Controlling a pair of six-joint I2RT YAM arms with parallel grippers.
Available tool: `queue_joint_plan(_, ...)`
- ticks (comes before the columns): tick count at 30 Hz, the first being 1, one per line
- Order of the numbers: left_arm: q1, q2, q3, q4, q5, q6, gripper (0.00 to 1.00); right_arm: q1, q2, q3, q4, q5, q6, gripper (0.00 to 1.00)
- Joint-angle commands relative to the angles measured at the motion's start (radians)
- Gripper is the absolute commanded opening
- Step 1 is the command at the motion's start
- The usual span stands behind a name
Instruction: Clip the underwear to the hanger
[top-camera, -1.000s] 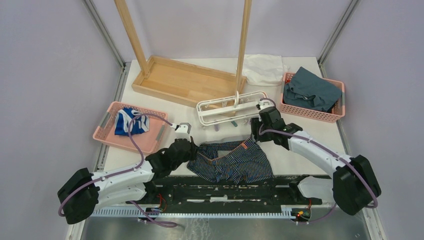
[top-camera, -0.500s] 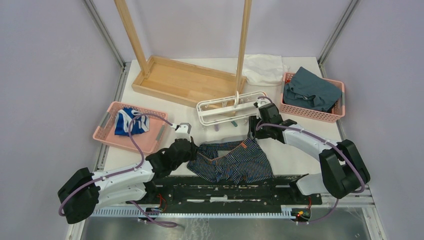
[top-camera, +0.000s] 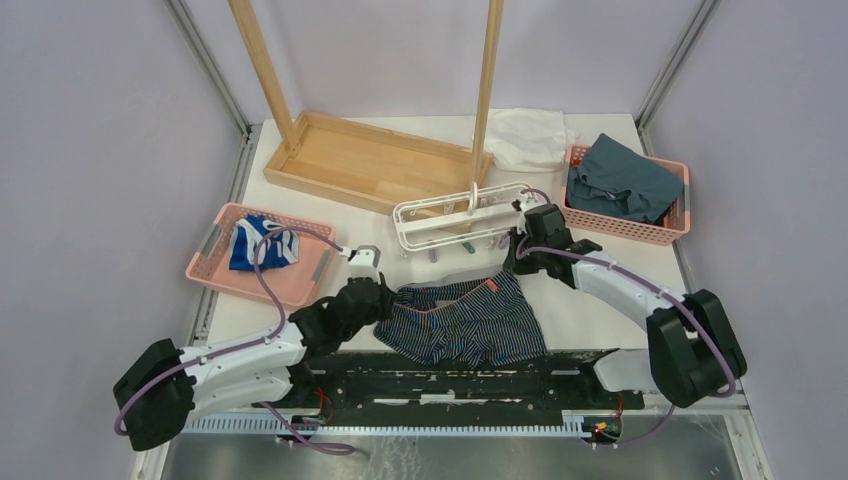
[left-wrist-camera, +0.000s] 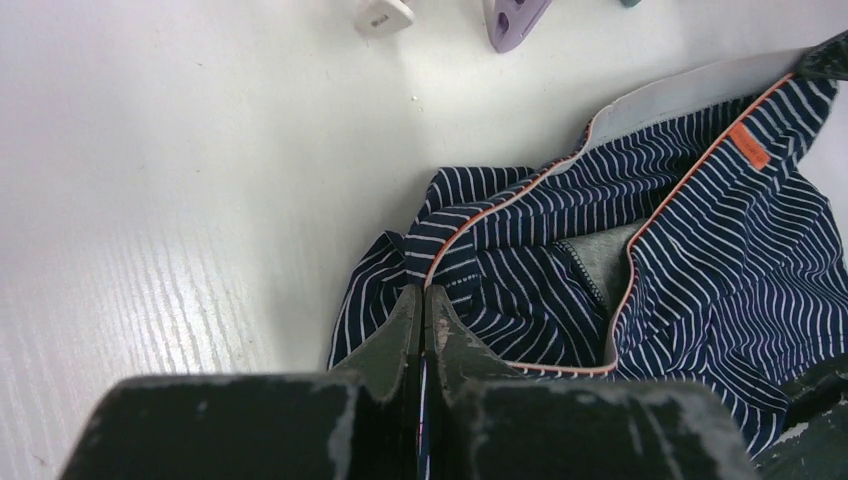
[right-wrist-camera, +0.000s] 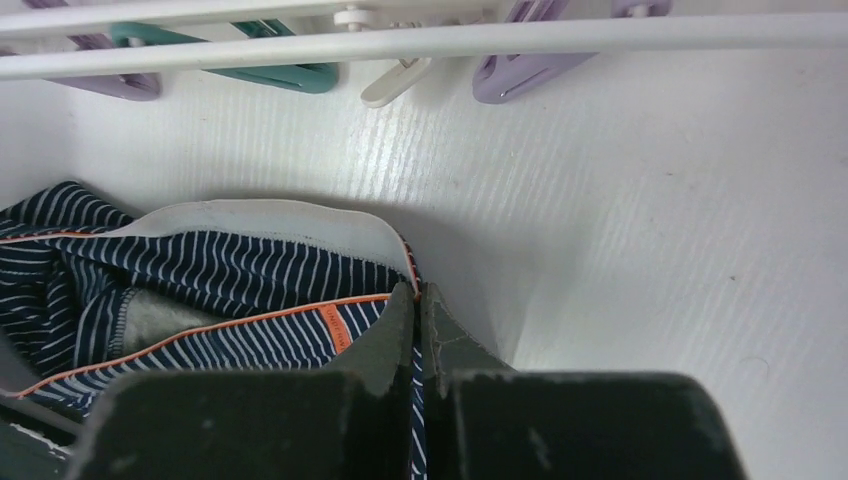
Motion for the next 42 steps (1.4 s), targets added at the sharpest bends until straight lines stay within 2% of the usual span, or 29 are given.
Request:
queue_joint_plan(1,-0.002,-0.07,-0.001,-0.031,-0.072,-0.046,0.03,-0.008,-0.147,-0.023,0.012,0.104,0.002,0.01)
queue_joint_plan(8,-0.002,-0.199,0.014,-0.132,-0.16,-0.047,0.03,-0.008,-0.425,-0.1,-0.06,0.307,0.062,0.0)
queue_joint_plan(14,-0.003,-0.246,-0.04,-0.172,-0.207,-0.111,0.03,-0.009,-0.634,-0.249,-0.099,0.377,0.269,0.0)
queue_joint_plan(19,-0.002,-0.23,-0.13,-0.103,-0.144,-0.197,0.03,-0.008,-0.702,-0.338,-0.127,0.392,0.393,0.0)
queue_joint_plan(26,-0.002,-0.125,-0.145,-0.023,-0.028,-0.188,0.03,-0.009,-0.768,-0.388,-0.19,0.349,0.49,0.02)
queue_joint_plan(32,-0.003,-0.124,-0.149,0.007,0.038,-0.152,0.06,-0.008,-0.833,-0.399,-0.267,0.312,0.495,0.15)
queue_joint_plan(38,-0.002,-0.228,-0.167,0.028,0.109,-0.093,0.25,-0.008,-0.916,-0.382,-0.334,0.286,0.498,0.33)
queue_joint_plan(42,-0.002,-0.284,-0.173,0.021,0.135,-0.043,0.32,-0.008,-0.946,-0.354,-0.356,0.27,0.496,0.37)
